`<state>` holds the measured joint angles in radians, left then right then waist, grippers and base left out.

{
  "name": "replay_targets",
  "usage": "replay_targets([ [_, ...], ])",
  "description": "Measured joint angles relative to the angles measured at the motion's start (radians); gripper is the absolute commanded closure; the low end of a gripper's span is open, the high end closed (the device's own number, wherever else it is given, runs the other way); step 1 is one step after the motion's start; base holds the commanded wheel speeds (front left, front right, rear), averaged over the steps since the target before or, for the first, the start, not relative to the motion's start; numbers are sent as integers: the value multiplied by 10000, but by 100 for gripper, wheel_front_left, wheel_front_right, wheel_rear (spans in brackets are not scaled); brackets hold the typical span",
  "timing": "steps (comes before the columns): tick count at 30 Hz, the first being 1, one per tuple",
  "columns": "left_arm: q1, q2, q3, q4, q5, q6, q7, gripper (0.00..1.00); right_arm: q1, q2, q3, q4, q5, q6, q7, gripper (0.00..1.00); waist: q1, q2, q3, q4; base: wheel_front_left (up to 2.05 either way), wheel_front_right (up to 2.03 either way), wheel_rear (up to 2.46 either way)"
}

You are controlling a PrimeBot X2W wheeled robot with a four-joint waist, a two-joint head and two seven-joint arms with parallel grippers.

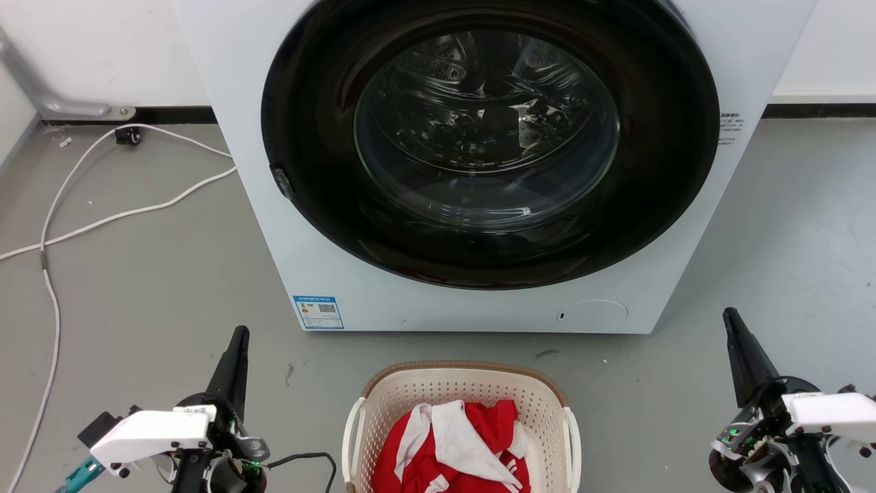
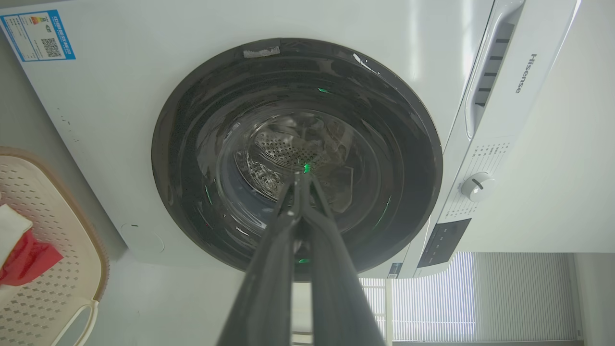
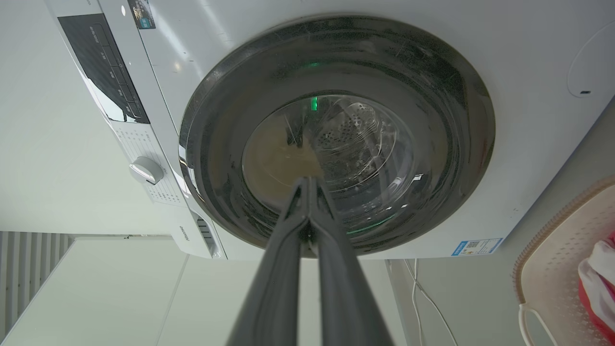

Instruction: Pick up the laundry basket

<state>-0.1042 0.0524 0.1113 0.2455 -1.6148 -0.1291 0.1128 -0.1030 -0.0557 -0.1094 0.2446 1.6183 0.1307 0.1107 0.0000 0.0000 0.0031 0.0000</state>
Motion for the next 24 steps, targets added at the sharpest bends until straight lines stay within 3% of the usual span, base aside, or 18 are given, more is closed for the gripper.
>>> replay_targets([
  [24, -2, -6, 12, 0, 0, 0, 2, 100, -1, 10, -17, 2, -2, 0, 15, 100, 0, 0, 0, 0, 0, 0, 0],
])
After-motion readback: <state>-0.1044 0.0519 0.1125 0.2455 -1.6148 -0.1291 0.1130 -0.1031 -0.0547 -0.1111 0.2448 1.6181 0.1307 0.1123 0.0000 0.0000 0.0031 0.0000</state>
